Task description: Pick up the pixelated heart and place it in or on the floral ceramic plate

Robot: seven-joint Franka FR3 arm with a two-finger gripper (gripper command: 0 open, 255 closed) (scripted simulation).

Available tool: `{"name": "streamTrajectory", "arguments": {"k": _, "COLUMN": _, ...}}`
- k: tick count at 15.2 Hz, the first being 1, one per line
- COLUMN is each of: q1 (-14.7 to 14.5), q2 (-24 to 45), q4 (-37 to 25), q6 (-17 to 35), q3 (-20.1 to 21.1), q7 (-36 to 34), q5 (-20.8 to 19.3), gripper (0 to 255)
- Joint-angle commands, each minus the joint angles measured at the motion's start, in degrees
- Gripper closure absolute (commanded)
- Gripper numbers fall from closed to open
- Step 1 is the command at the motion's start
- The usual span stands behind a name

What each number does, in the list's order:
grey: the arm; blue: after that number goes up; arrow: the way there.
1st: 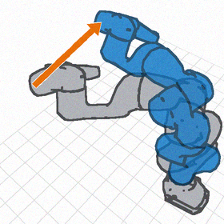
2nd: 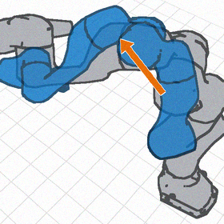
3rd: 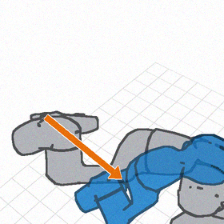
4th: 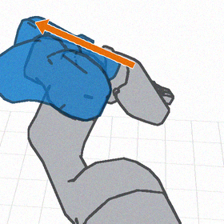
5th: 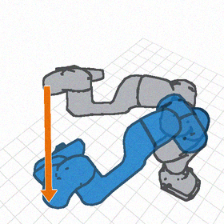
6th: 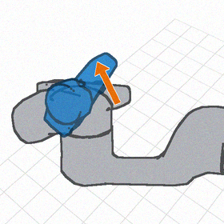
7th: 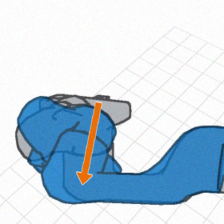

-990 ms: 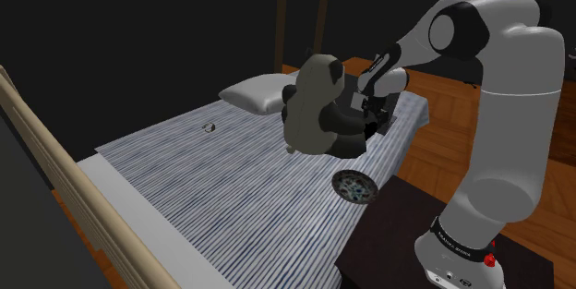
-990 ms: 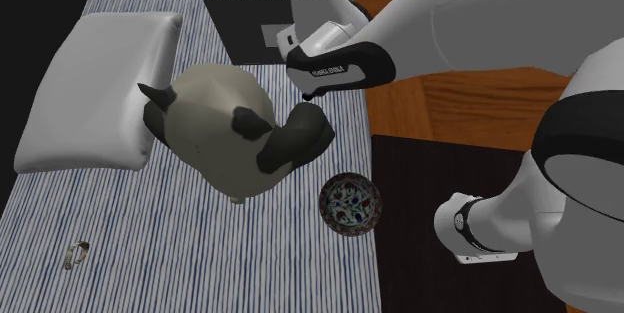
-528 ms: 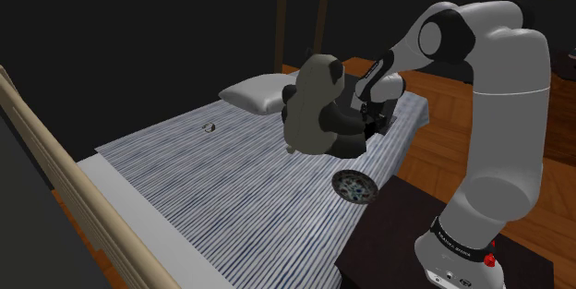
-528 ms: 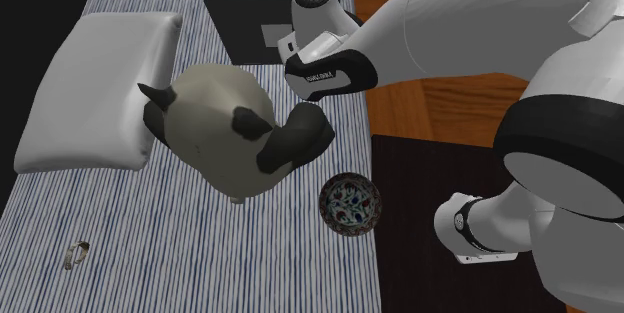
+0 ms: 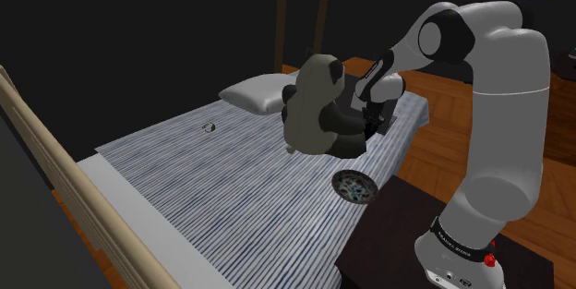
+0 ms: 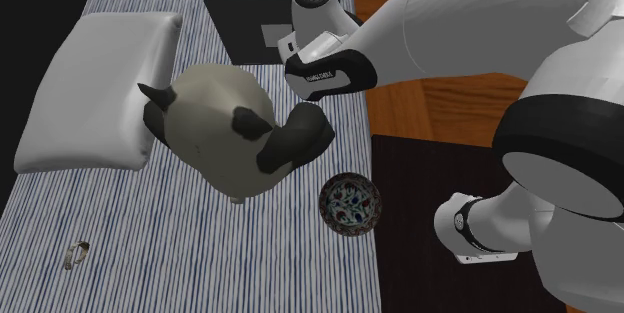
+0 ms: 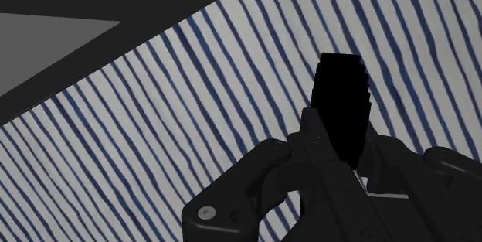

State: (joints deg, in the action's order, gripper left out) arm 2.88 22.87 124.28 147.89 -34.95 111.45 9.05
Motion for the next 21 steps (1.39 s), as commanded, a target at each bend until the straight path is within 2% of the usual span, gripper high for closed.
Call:
{"name": "streamTrajectory", "arguments": {"k": 1, "q1": -0.01, "q2": 0.02, "q4": 0.03, "q6": -0.01, "q3": 0.02, "q7": 0.0, "q5": 0.0, "gripper": 255}}
{"name": "streamTrajectory", "arguments": {"k": 7, "q1": 0.0, "q2": 0.03, "q4": 0.03, "q6": 0.0, "q3": 0.03, "q7": 0.01, "q5": 0.01, "gripper": 255}}
{"name": "streamTrajectory", "arguments": {"k": 21, "q1": -3.99, "q2": -8.62, "q4": -1.52, "q6": -9.02, "q3": -4.73, "q7": -4.01, "q5": -7.29, "gripper": 255}}
